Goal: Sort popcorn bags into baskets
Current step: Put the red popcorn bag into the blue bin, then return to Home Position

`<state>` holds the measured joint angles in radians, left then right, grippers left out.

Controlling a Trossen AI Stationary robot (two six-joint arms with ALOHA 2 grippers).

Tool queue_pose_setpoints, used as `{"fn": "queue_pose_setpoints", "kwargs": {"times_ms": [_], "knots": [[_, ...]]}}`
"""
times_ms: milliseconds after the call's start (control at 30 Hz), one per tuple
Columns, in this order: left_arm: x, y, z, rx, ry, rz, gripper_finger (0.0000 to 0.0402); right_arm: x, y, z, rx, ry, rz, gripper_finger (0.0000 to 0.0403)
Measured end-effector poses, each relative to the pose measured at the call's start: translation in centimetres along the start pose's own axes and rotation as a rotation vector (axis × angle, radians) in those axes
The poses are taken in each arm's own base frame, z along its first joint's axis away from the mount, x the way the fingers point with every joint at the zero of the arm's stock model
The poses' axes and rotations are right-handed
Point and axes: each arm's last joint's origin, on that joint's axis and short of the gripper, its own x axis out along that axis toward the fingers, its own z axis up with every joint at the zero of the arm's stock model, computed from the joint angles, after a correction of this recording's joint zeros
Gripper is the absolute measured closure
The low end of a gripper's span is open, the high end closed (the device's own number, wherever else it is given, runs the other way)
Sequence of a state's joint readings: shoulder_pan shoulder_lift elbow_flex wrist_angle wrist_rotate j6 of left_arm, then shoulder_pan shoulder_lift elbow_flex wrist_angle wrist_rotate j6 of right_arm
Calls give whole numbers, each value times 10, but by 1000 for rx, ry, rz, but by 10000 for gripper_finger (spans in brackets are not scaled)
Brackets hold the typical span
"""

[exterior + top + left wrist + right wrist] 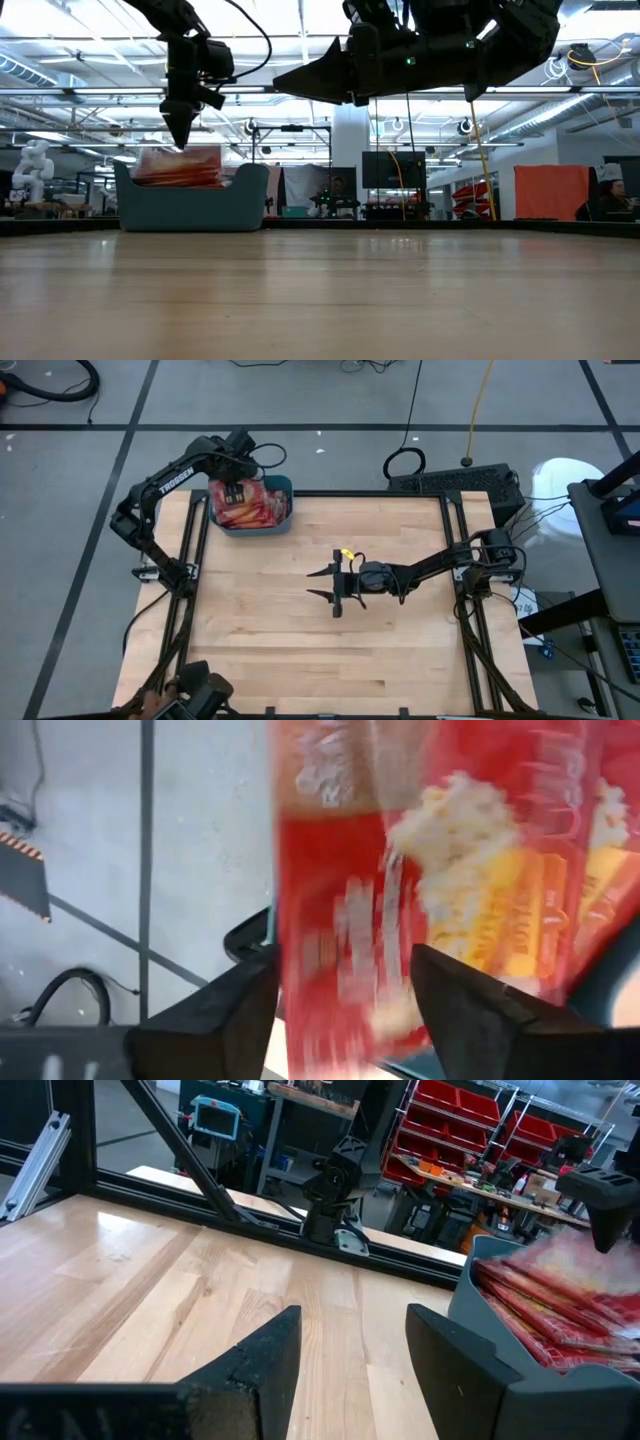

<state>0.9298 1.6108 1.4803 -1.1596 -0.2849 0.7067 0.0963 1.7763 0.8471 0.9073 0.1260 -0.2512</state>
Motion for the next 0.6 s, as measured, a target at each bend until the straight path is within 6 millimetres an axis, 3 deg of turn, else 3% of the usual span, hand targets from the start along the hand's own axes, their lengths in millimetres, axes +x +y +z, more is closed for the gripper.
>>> {"fn": "queue_pose_setpoints", "kwargs": {"times_ms": [267, 500, 600], "knots": [[-1, 5, 5, -35, -29, 78, 163, 0, 0, 0, 0, 0, 0, 229], [-4, -5, 14, -213, -54, 79, 201, 0, 0, 0, 1, 0, 0, 229], [-12, -15, 17, -303, -99, 4, 232, 0, 0, 0, 2, 1, -1, 229]]}}
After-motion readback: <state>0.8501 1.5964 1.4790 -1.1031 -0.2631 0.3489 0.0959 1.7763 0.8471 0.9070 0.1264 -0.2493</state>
